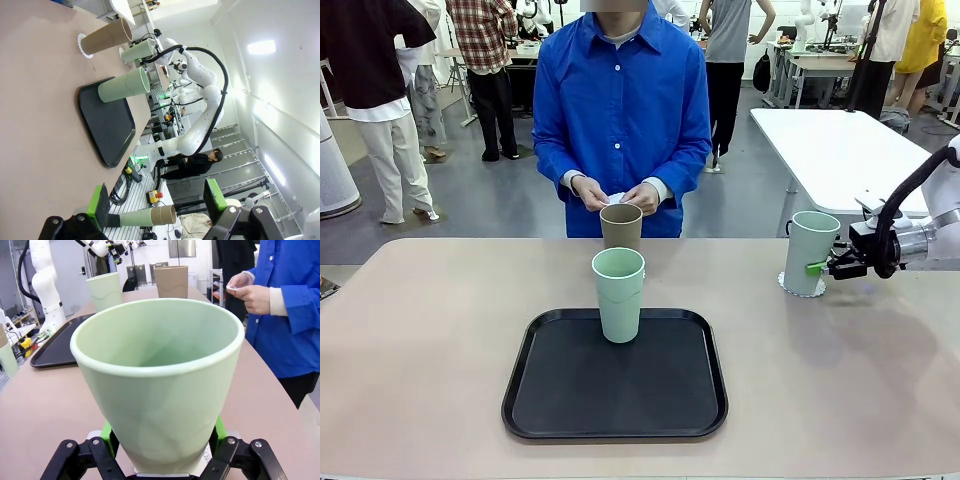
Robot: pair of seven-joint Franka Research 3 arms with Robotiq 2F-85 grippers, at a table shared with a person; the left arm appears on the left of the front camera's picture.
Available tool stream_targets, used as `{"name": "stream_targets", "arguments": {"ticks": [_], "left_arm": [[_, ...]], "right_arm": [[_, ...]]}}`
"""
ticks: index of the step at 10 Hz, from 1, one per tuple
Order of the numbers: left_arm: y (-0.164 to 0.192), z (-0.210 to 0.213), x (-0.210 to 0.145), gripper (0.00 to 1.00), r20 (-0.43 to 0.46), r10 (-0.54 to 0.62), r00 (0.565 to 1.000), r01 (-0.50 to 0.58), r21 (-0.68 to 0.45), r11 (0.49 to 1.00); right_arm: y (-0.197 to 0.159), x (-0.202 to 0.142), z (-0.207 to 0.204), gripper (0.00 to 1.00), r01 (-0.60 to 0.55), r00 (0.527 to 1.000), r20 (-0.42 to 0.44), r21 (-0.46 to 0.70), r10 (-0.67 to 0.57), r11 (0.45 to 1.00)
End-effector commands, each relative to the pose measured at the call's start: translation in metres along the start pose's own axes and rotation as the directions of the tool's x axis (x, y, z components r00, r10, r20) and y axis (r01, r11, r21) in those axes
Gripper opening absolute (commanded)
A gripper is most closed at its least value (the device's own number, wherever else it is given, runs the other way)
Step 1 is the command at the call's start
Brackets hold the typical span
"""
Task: Place coasters on the table and set cups on them.
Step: Take one Reusable plastic cup from the Flat Tray and place it on a coaster set by the human.
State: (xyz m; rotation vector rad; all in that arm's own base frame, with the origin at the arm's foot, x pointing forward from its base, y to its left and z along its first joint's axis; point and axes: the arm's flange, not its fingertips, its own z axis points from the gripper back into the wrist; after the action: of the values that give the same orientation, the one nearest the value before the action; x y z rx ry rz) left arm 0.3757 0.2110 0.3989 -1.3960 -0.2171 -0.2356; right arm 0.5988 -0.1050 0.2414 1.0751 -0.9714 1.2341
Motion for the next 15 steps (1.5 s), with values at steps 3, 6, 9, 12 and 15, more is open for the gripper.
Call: {"name": "stream_targets", "arguments": {"ticks": [3,6,9,12,15], "left_arm": [[-0.0019,0.0020,0.0007,1.00,0.002,-0.008,1.000,0.008,-0.003,1.000],[-0.0019,0.0020,0.0007,1.00,0.002,-0.008,1.000,0.008,-0.003,1.000],[-0.0019,0.0020,0.0007,1.00,0.002,-0.008,1.000,0.008,-0.003,1.000],[-0.0019,0.0020,0.0007,1.00,0.002,-0.008,1.000,0.008,-0.003,1.000],[-0.0019,0.0020,0.0007,1.00,0.002,-0.008,1.000,0.008,-0.003,1.000]], "right_arm": [[-0.0122,-0.0018,0.0003,0.84,-0.028,1.000,-0.008,-0.010,0.028,1.000],[-0.0128,-0.0031,0.0009,0.84,-0.045,0.999,-0.018,-0.006,0.045,0.999],[-0.0126,-0.0037,0.0011,1.00,-0.044,0.999,-0.027,0.001,0.044,0.999],[-0.0121,-0.0038,0.0016,1.00,-0.050,0.998,-0.028,0.011,0.050,0.999],[-0.0129,-0.0046,0.0036,1.00,-0.047,0.999,-0.024,0.019,0.048,0.999]]}}
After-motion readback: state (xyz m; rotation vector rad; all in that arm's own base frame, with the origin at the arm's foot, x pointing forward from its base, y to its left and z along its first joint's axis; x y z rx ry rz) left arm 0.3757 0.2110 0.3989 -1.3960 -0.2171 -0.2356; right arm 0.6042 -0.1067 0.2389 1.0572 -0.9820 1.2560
